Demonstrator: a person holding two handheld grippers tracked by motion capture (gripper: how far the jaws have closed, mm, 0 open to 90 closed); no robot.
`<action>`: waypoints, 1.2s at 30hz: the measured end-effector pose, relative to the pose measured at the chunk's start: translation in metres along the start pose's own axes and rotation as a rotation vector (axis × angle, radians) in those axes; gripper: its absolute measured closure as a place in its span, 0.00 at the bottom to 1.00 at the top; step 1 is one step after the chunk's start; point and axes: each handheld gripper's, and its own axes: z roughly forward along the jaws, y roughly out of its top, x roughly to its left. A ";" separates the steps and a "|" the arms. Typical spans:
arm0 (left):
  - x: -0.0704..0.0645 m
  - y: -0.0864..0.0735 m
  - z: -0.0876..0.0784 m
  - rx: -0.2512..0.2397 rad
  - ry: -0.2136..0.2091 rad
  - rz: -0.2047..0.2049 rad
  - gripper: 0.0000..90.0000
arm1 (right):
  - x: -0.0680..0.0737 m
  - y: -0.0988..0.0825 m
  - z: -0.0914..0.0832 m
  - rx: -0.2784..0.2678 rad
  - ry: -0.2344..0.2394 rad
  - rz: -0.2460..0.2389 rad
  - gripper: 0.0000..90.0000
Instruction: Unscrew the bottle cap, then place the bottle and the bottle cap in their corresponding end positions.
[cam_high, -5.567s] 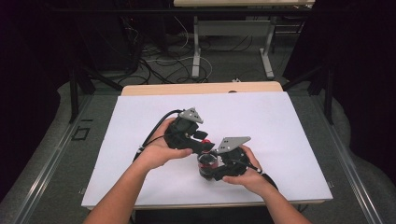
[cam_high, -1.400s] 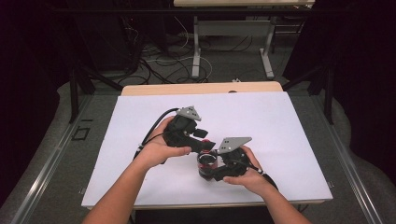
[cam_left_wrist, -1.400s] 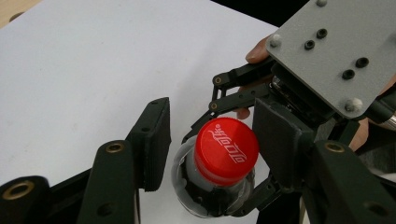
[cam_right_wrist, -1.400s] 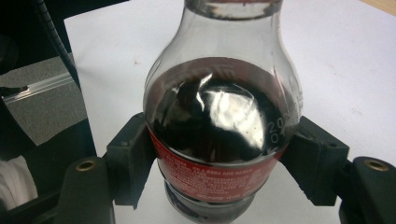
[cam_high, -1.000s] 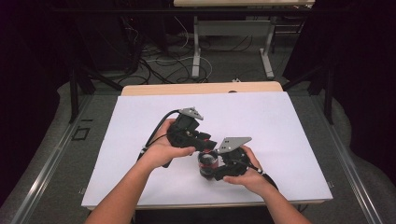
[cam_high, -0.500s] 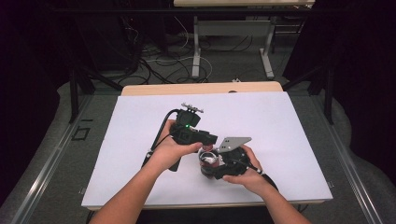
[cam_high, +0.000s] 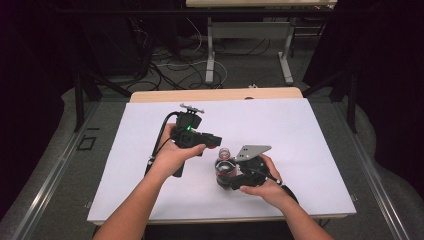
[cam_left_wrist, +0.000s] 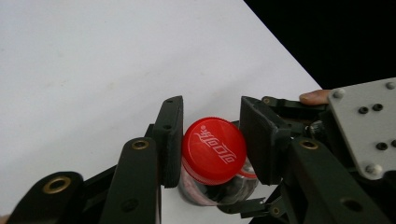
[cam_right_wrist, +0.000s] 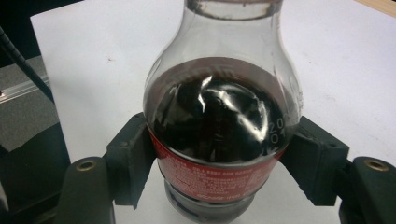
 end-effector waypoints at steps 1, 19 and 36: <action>0.003 -0.001 0.000 -0.004 0.006 -0.016 0.68 | -0.001 0.000 0.000 0.000 -0.003 0.000 0.34; 0.057 -0.028 -0.010 -0.096 0.074 -0.085 0.68 | -0.017 0.003 0.001 -0.018 -0.082 0.038 0.34; 0.091 -0.057 -0.012 -0.143 0.116 -0.123 0.68 | -0.054 0.034 0.012 -0.069 -0.239 0.138 0.34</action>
